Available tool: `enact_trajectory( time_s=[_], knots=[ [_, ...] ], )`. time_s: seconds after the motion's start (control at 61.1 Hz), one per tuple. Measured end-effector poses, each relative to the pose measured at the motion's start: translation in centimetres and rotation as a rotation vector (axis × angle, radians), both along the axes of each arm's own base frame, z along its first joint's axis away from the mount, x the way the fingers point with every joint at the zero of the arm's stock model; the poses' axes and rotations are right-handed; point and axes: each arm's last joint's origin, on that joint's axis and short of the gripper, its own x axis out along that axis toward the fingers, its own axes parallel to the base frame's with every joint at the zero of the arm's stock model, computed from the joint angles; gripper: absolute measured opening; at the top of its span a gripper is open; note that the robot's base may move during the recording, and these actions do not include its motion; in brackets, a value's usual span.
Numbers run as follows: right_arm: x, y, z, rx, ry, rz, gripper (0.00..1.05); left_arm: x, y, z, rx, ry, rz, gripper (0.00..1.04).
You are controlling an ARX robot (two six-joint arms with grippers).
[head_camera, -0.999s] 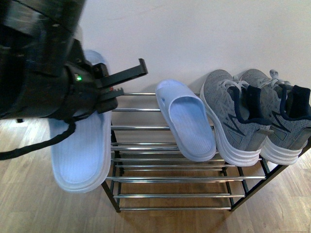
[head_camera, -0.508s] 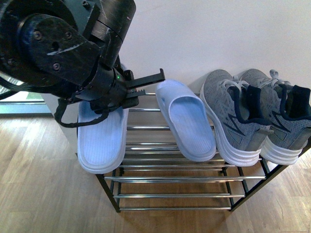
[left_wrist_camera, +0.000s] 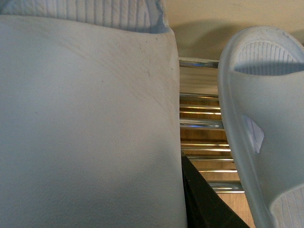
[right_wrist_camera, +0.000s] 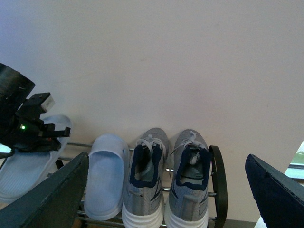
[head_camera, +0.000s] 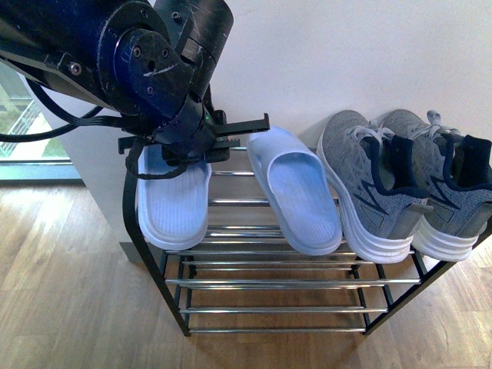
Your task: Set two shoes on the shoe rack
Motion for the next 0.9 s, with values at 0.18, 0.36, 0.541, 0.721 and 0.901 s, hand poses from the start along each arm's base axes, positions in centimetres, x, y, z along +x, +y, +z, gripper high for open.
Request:
enact_trajectory(
  time_s=[0.18,0.36,0.541,0.721,0.901],
  knots=[
    [0.0,0.0,0.0,0.0,0.0,0.0,0.95,-1.2,-1.2,0.7,-0.043,-0.009,-0.021,0.02],
    [0.0,0.0,0.0,0.0,0.0,0.0,0.95,-1.5,-1.3,1.1,-0.041,-0.011,-0.017,0.02],
    [0.0,0.0,0.0,0.0,0.0,0.0,0.95,-0.8,-0.4,0.6,-0.026,0.007,0.001,0.02],
    [0.0,0.0,0.0,0.0,0.0,0.0,0.95,0.0,-0.4,-0.1,-0.02,0.011,-0.029,0.02],
    [0.0,0.0,0.0,0.0,0.0,0.0,0.95,0.1,-0.6,-0.7,-0.008,0.018,-0.048,0.02]
  ],
)
